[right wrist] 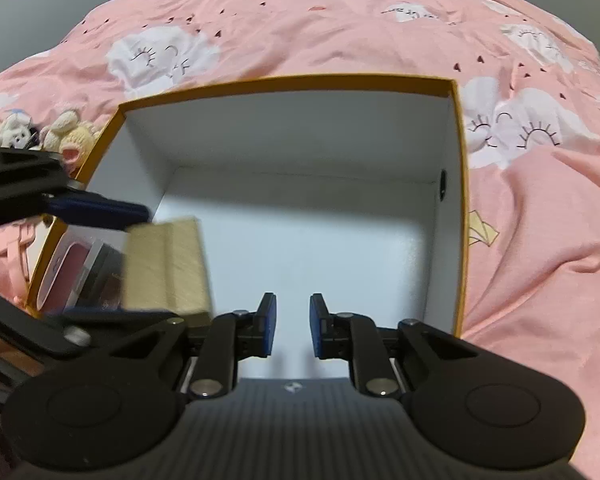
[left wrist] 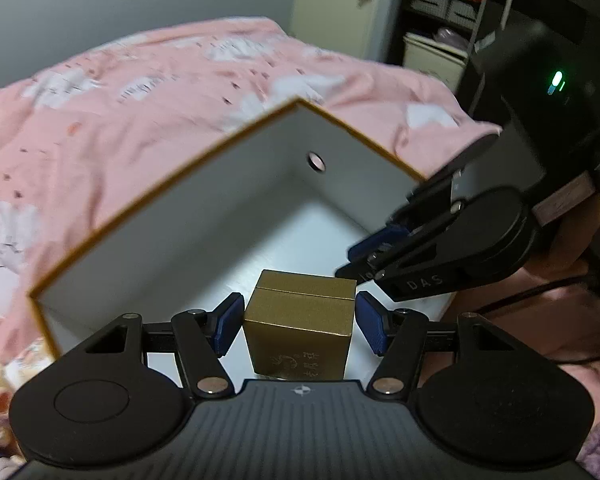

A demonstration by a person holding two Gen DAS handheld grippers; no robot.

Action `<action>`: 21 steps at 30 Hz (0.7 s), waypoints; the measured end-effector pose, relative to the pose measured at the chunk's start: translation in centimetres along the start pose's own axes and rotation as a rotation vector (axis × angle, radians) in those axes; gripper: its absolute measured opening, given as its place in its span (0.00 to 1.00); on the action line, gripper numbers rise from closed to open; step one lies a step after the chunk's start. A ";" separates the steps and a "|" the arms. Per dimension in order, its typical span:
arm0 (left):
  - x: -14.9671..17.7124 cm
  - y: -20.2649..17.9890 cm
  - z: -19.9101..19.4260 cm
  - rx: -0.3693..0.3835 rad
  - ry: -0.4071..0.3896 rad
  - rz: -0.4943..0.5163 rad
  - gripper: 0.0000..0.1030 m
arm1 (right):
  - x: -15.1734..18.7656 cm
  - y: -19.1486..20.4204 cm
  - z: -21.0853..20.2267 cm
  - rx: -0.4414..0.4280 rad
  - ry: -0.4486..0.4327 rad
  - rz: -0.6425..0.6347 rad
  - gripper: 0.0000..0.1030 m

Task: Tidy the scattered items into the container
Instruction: 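Lower the clear jar into the white box and open the right gripper, then lower the gold cube box into the white box and open the left gripper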

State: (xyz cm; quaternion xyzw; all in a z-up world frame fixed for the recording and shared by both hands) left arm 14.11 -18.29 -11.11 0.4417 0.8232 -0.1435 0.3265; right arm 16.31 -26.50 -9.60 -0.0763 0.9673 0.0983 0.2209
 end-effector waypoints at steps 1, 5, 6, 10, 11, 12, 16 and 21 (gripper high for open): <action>0.1 -0.2 0.5 0.008 0.003 0.012 0.69 | -0.1 0.2 0.3 0.002 0.002 -0.009 0.18; 0.8 -0.7 2.5 0.051 0.047 0.037 0.69 | 0.1 0.4 1.0 0.006 0.012 -0.036 0.19; 1.0 -0.8 2.8 0.059 0.057 0.041 0.69 | 0.1 0.4 1.1 0.002 0.018 -0.038 0.19; 1.8 -0.9 3.5 0.084 0.084 0.037 0.69 | 0.6 0.6 1.9 -0.027 0.059 -0.031 0.19; 1.9 -0.8 3.6 0.097 0.089 0.028 0.69 | 0.8 0.6 2.1 -0.037 0.072 -0.026 0.19; 2.0 -0.7 3.7 0.105 0.094 0.019 0.69 | 0.9 0.7 2.2 -0.042 0.080 -0.021 0.19; 2.4 -0.2 4.0 0.128 0.114 -0.018 0.70 | 1.3 0.8 2.8 -0.041 0.100 -0.019 0.19; 2.6 -0.2 3.6 0.122 0.128 -0.023 0.69 | 1.7 0.9 3.0 -0.054 0.131 -0.006 0.19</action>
Point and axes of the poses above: each gripper's, at about its wrist camera, not at the fingertips, and z roughly the way its jaws point, y to its left, x to its underside, the point moved 8 cm from there along z, roughly the way its jaws point, and after that the axes turned 15 degrees about z, right-handed, at the moved point
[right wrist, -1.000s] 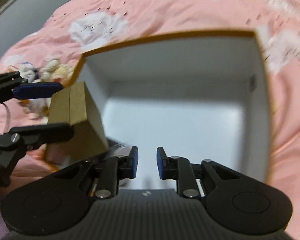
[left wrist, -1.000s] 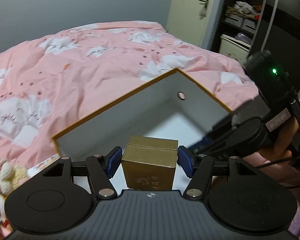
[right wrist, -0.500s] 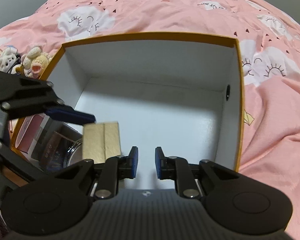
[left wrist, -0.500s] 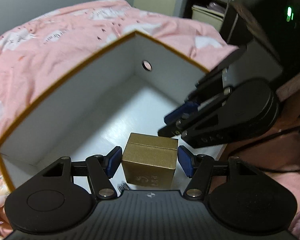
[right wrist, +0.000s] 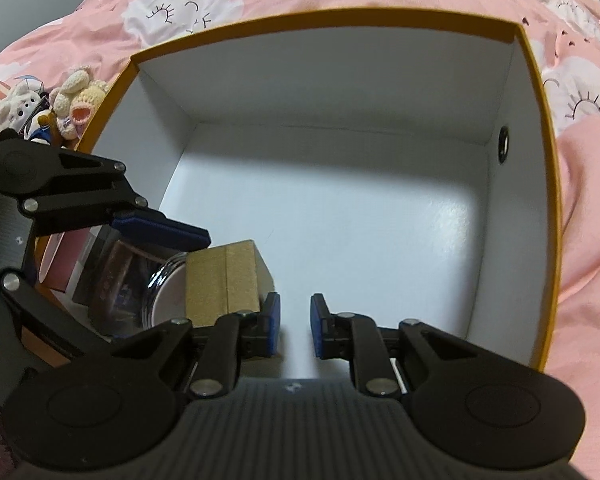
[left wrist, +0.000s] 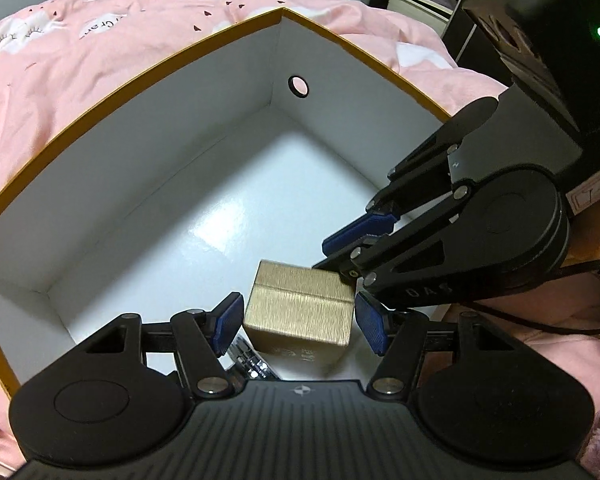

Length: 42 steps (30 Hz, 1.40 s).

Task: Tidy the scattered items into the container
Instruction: 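Lower the gold cube box into the white box and open the left gripper, then withdraw both open grippers from the white box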

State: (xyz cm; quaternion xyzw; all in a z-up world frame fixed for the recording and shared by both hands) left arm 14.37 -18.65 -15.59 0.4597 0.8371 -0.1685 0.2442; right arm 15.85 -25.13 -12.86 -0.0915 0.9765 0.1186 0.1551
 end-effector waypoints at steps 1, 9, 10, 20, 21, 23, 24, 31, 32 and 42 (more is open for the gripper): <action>0.0 0.0 -0.1 -0.005 0.004 0.003 0.69 | 0.1 0.0 0.1 -0.006 0.006 0.004 0.19; 0.7 0.2 -2.5 -0.059 -0.006 -0.003 0.69 | 1.1 0.3 0.8 -0.015 0.059 -0.002 0.19; 0.8 0.3 -3.2 -0.068 -0.014 -0.008 0.69 | 1.2 0.4 0.9 -0.015 0.064 -0.003 0.19; 2.8 2.5 -8.8 -0.240 -0.041 -0.145 0.69 | 1.7 0.7 0.9 -0.037 0.086 0.022 0.07; 2.9 2.8 -9.1 -0.262 -0.039 -0.161 0.69 | 1.6 0.7 0.8 -0.030 0.077 0.017 0.08; 3.6 3.5 -10.0 -0.304 -0.033 -0.200 0.69 | 1.5 0.8 0.5 -0.009 0.047 0.000 0.15; 3.9 3.8 -10.4 -0.323 -0.031 -0.218 0.69 | 1.5 0.8 0.2 0.002 0.028 -0.006 0.17; 6.6 4.2 -12.6 -0.416 -0.002 -0.278 0.69 | 0.6 1.3 -2.4 0.056 -0.133 -0.034 0.39; 6.9 4.1 -12.7 -0.426 0.007 -0.282 0.69 | 0.5 1.5 -2.9 0.060 -0.162 -0.039 0.43; 8.5 3.5 -14.1 -0.540 0.035 -0.310 0.69 | -0.4 5.4 -5.0 -0.019 -0.319 -0.028 0.58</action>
Point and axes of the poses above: each gripper's, at about its wrist camera, not at the fingertips, and z roughly the way its jaws point, y to its left, x to its underside, the point moved 8 cm from there along z, roughly the way its jaws point, and after that the axes turned 15 degrees about z, right-handed, at the moved point
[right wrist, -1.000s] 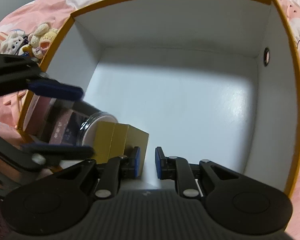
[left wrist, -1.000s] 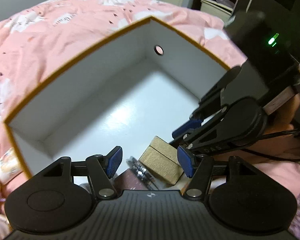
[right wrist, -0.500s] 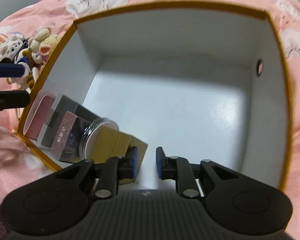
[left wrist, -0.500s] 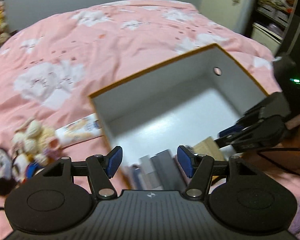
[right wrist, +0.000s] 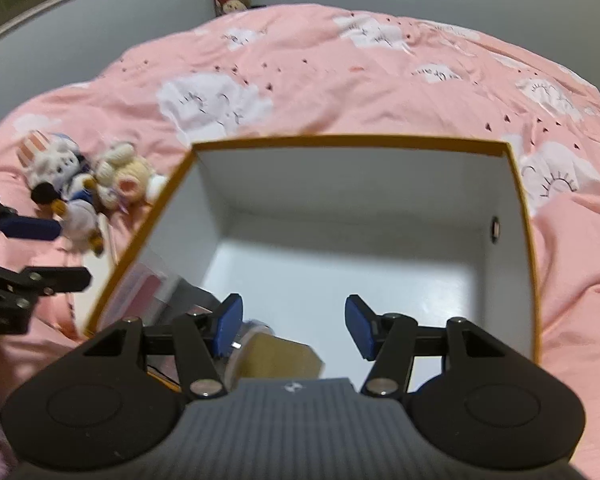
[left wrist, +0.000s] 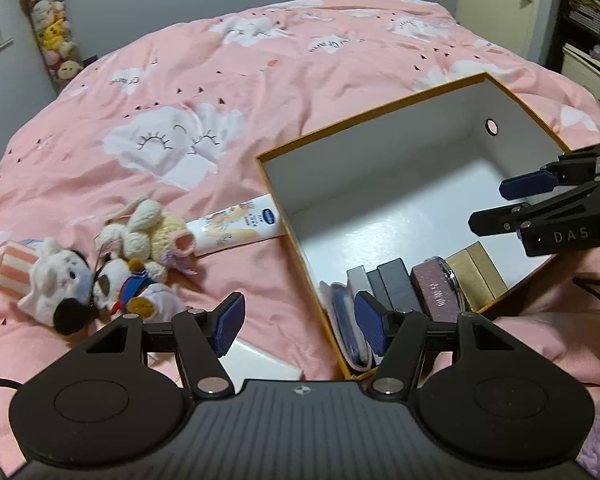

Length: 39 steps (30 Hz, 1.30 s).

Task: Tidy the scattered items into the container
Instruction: 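Withdraw both open grippers from the white box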

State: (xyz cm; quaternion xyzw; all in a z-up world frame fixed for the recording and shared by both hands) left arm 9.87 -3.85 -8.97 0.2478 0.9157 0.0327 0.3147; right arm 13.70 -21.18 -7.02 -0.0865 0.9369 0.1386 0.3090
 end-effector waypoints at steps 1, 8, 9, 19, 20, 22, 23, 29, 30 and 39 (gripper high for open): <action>0.1 0.1 -0.2 -0.001 -0.003 -0.012 0.69 | 0.0 0.4 -0.2 0.000 -0.008 -0.005 0.58; 0.5 0.8 -0.8 -0.013 -0.021 -0.047 0.69 | 0.4 3.8 -0.3 -0.002 -0.052 -0.094 0.61; 0.6 0.8 -0.9 -0.009 -0.020 -0.048 0.69 | 0.5 4.2 -0.2 -0.003 -0.053 -0.107 0.61; 1.7 1.3 -0.8 0.050 -0.005 -0.082 0.58 | -0.1 8.0 -0.9 -0.092 -0.085 -0.166 0.70; 1.8 1.3 -0.8 0.066 -0.007 -0.089 0.58 | -0.1 8.4 -0.9 -0.099 -0.082 -0.168 0.70; 2.1 1.4 -0.8 0.093 -0.002 -0.105 0.58 | 0.0 8.9 -0.7 -0.100 -0.075 -0.180 0.69; 2.3 1.4 -0.7 0.106 0.007 -0.112 0.55 | 0.0 9.2 -0.6 -0.099 -0.073 -0.189 0.69; 3.2 1.9 -0.5 0.138 0.015 -0.163 0.50 | 0.4 10.1 -0.2 -0.086 -0.059 -0.229 0.69; 3.2 2.0 -0.6 0.137 0.010 -0.167 0.50 | 0.3 10.2 -0.2 -0.084 -0.058 -0.230 0.69; 3.1 3.4 -1.3 0.103 -0.027 -0.206 0.50 | -0.5 11.1 0.1 -0.102 -0.068 -0.211 0.67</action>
Point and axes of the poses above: each gripper's, at about its wrist camera, not at the fingertips, and z roughly the way its jaws point, y to its left, x to its underside, the point moved 8 cm from there along z, roughly the way its jaws point, and after that the axes turned 15 degrees about z, right-handed, at the moved point
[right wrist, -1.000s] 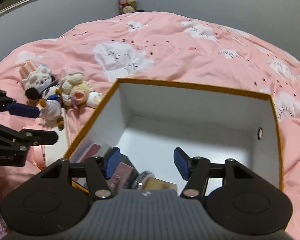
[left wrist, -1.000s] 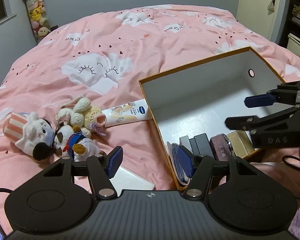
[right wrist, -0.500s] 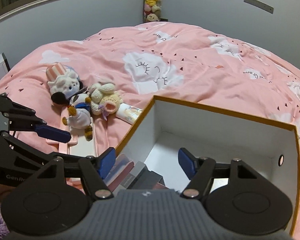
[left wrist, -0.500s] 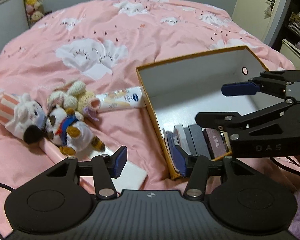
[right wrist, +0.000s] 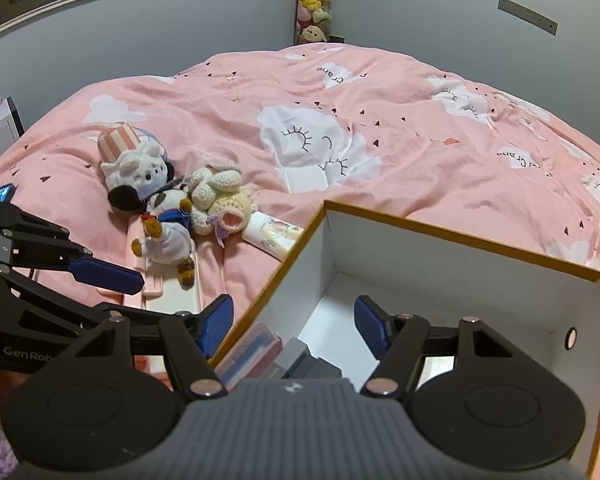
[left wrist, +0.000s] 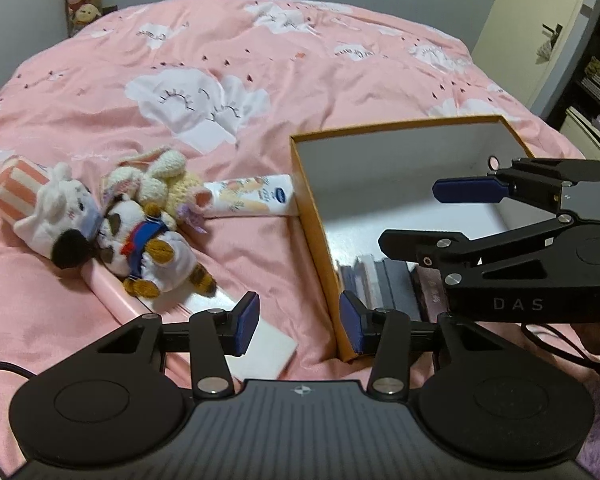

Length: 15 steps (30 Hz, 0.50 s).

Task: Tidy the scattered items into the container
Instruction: 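Withdraw both open grippers from the white box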

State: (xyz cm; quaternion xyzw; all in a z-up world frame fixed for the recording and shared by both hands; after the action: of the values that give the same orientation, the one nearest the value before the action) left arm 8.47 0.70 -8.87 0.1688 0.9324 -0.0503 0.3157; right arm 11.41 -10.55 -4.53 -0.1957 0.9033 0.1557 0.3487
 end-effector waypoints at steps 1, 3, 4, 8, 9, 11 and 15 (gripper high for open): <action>0.0 0.2 -0.1 -0.010 -0.002 -0.002 0.50 | -0.1 0.2 0.1 -0.004 -0.002 0.002 0.67; 0.0 0.6 -0.2 -0.025 -0.004 -0.005 0.50 | -0.3 0.5 0.4 -0.012 -0.003 0.002 0.65; 0.0 0.8 -0.2 -0.034 -0.004 -0.003 0.50 | -0.3 0.7 0.5 -0.014 -0.003 0.000 0.65; -0.1 1.8 -0.2 -0.068 0.001 -0.011 0.50 | -0.6 1.1 1.1 -0.043 0.019 0.015 0.65; 0.0 2.0 -0.2 -0.074 0.004 -0.017 0.50 | -0.7 1.3 1.3 -0.053 0.028 0.020 0.65; 0.1 2.6 -0.1 -0.086 0.010 -0.032 0.50 | -0.6 1.7 1.7 -0.066 0.045 0.016 0.65; 0.3 3.7 0.1 -0.126 0.020 -0.053 0.50 | -0.5 2.5 2.7 -0.079 0.071 -0.012 0.64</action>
State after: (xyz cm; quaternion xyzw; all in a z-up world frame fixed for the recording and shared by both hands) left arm 9.58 4.28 -9.10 0.1243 0.9410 0.0019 0.3149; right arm 12.12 -7.12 -5.72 -0.2202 0.9069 0.1821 0.3095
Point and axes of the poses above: each gripper's, at about its wrist camera, not at the fingertips, and z roughly the way its jaws point, y to its left, x to its underside, the point moved 8 cm from there along z, roughly the way its jaws point, and after that the axes turned 15 degrees about z, right-handed, at the moved point
